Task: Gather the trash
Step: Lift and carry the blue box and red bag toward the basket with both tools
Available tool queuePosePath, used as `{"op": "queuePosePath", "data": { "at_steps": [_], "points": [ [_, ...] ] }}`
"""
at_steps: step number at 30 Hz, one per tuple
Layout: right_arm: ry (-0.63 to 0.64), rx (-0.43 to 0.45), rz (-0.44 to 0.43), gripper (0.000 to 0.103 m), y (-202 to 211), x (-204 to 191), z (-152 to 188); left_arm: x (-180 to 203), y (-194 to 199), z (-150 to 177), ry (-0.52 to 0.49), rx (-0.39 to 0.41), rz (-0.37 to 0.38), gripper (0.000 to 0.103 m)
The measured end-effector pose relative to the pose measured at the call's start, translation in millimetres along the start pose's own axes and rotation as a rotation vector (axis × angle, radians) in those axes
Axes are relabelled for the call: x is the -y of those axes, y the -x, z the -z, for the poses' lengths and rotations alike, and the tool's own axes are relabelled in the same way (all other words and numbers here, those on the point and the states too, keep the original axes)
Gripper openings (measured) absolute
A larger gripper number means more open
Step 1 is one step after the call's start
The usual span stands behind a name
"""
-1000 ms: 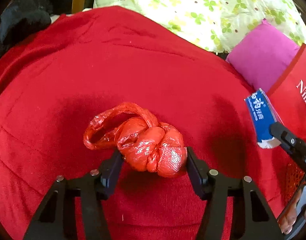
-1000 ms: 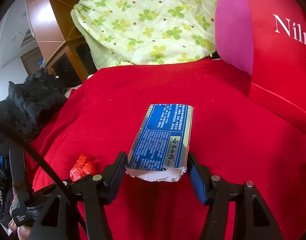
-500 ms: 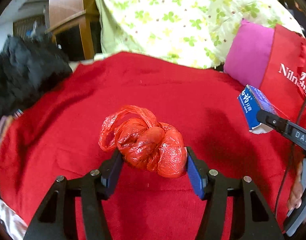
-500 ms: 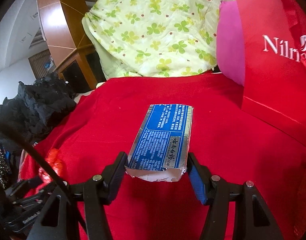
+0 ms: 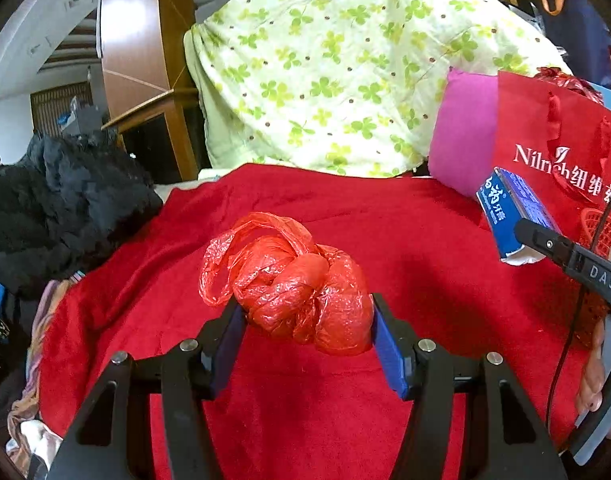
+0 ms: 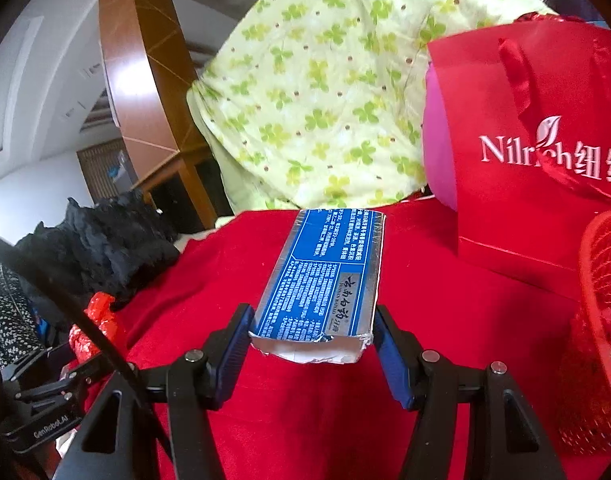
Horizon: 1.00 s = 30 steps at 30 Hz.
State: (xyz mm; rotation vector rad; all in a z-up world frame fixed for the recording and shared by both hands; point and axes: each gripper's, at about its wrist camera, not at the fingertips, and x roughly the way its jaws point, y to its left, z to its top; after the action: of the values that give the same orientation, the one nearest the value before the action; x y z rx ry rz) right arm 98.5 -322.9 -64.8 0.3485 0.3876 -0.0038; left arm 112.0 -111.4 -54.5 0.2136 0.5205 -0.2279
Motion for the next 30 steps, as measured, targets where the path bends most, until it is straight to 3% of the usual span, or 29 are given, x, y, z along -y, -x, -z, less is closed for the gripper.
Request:
{"op": "queuePosePath", "data": {
  "at_steps": [19, 30],
  "points": [
    [0.002, 0.132, -0.040, 0.062, 85, 6, 24, 24, 52, -5, -0.068, 0.068, 0.016, 0.063],
    [0.023, 0.169, -0.025, 0.062, 104, 15, 26, 38, 58, -11, -0.089, 0.077, 0.026, 0.063]
  ]
}}
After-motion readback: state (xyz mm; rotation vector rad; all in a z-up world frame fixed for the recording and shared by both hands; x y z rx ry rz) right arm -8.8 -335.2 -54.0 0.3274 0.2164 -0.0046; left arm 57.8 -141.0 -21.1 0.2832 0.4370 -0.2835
